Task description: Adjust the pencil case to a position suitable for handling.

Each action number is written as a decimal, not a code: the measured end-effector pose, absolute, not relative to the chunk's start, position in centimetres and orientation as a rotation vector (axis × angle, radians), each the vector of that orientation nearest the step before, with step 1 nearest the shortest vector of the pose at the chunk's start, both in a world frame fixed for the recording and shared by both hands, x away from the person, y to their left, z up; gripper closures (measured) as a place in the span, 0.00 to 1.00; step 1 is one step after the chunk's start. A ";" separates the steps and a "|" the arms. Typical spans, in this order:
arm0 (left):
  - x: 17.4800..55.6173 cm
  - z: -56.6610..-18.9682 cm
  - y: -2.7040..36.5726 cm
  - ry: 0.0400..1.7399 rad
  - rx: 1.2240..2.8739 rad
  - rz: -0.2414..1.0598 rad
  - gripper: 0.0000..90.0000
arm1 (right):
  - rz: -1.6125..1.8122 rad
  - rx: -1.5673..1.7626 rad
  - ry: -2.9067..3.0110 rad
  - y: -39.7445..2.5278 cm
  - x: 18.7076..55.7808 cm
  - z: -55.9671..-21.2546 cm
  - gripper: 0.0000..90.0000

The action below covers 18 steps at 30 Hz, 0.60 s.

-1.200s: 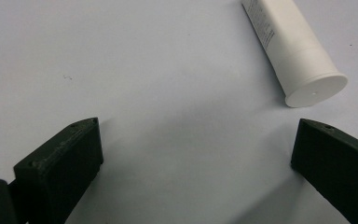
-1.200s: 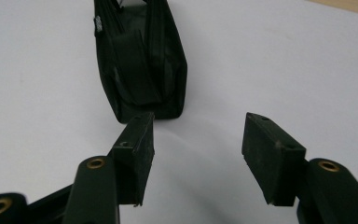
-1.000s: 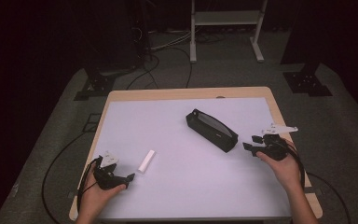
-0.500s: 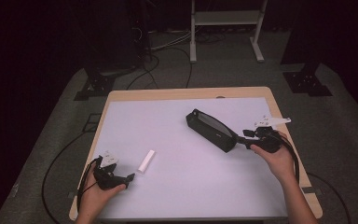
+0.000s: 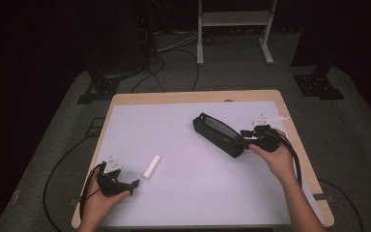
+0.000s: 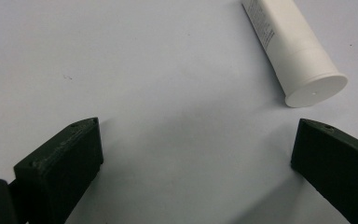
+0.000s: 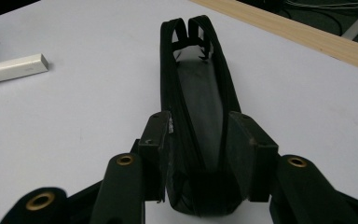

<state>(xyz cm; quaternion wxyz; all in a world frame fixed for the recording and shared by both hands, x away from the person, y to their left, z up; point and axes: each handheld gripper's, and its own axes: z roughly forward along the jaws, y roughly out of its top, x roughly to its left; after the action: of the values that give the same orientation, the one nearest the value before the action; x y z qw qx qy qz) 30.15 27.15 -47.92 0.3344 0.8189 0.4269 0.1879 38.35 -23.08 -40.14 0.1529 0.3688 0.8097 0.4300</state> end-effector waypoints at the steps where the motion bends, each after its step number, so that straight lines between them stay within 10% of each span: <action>1: 30.1 -47.9 27.1 1.114 2.137 0.491 0.01 | 1.239 1.051 2.327 -22.6 38.6 -40.1 0.66; 18: 30.1 -47.9 27.1 1.112 2.137 0.494 0.01 | 1.249 1.005 2.370 -19.8 41.0 -39.8 0.66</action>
<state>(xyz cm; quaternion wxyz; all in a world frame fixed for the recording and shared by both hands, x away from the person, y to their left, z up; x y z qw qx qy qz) 30.14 27.15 -47.93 0.3347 0.8188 0.4262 0.1895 41.04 -19.79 -39.79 0.1400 0.3478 0.8202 0.4322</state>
